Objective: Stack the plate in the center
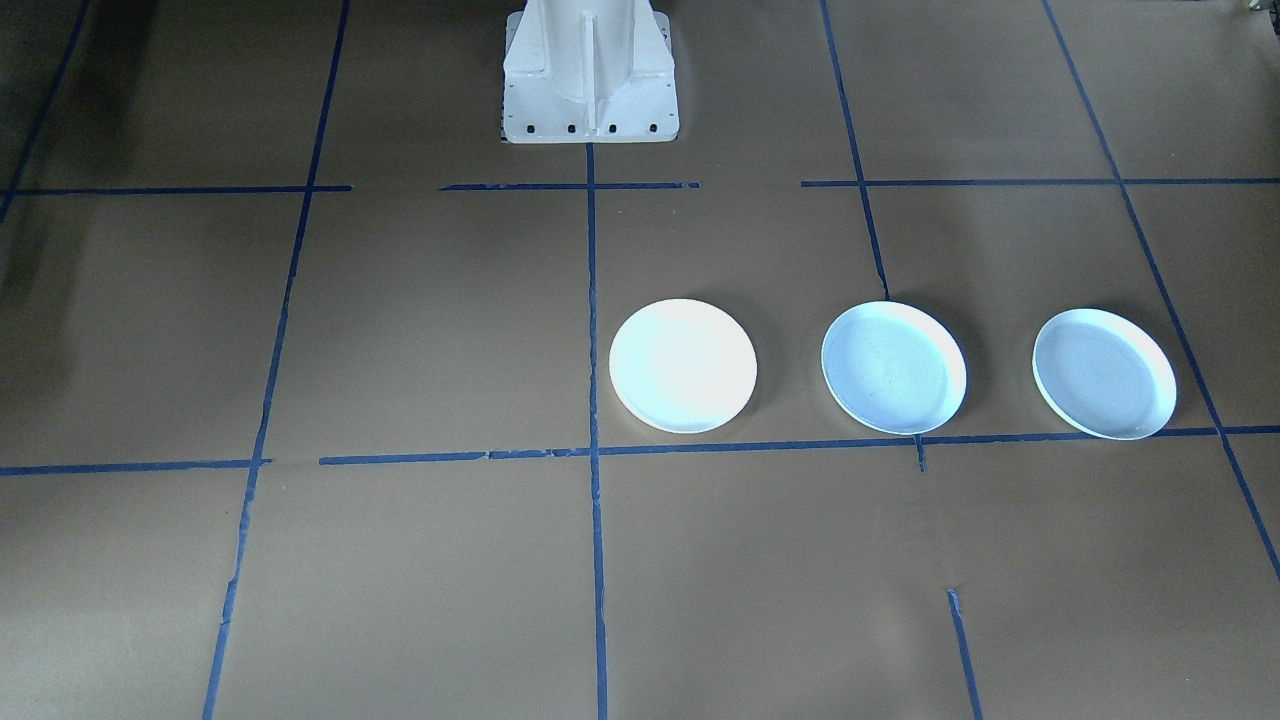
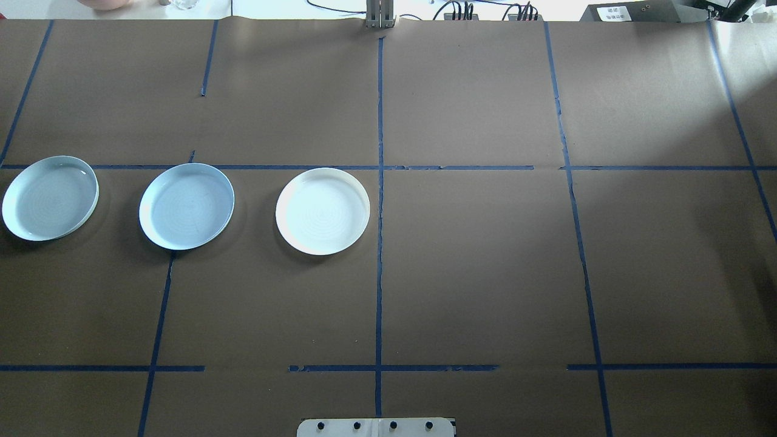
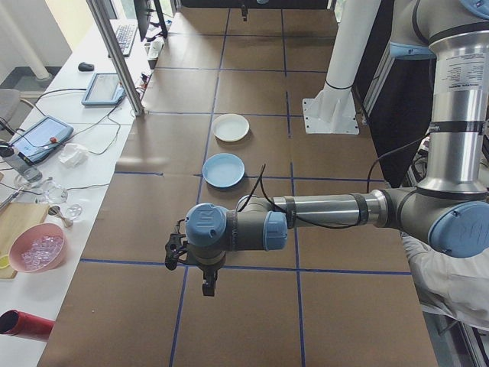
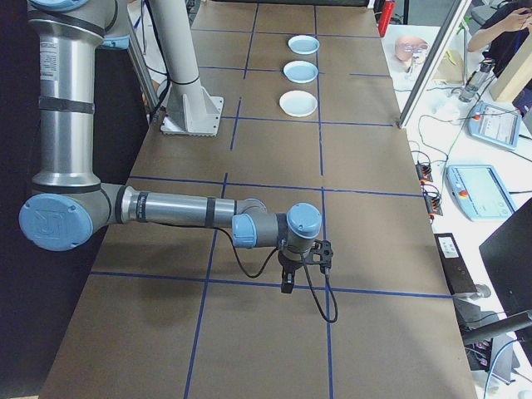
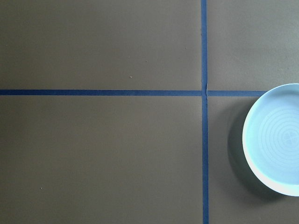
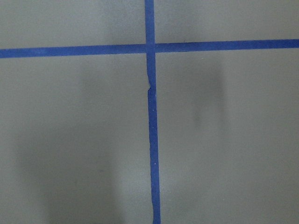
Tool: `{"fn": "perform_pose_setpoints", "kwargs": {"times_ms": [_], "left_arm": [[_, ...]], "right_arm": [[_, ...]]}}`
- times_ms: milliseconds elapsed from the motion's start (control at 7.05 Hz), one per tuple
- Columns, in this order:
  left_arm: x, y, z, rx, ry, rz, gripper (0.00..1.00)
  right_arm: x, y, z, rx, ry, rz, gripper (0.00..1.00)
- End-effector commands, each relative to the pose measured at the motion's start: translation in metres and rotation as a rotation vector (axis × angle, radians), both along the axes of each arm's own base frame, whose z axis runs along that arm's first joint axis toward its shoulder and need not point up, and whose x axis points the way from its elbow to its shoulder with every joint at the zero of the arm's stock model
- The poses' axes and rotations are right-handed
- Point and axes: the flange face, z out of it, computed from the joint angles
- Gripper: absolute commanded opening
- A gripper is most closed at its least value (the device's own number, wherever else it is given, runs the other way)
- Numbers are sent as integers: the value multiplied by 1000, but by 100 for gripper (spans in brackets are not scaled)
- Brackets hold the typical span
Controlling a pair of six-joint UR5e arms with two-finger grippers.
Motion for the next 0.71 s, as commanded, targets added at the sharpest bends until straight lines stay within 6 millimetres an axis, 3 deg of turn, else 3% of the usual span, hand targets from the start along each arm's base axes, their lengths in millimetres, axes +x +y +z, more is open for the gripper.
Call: {"fn": "perform_pose_setpoints", "kwargs": {"times_ms": [0,568], "left_arm": [[1,0,2,-6,-1,0,100],[6,-2,7,39,-15,16,100]], "right_arm": [[-1,0,0,0,0,-1,100],[0,0,1,-2,0,-1,100]]}}
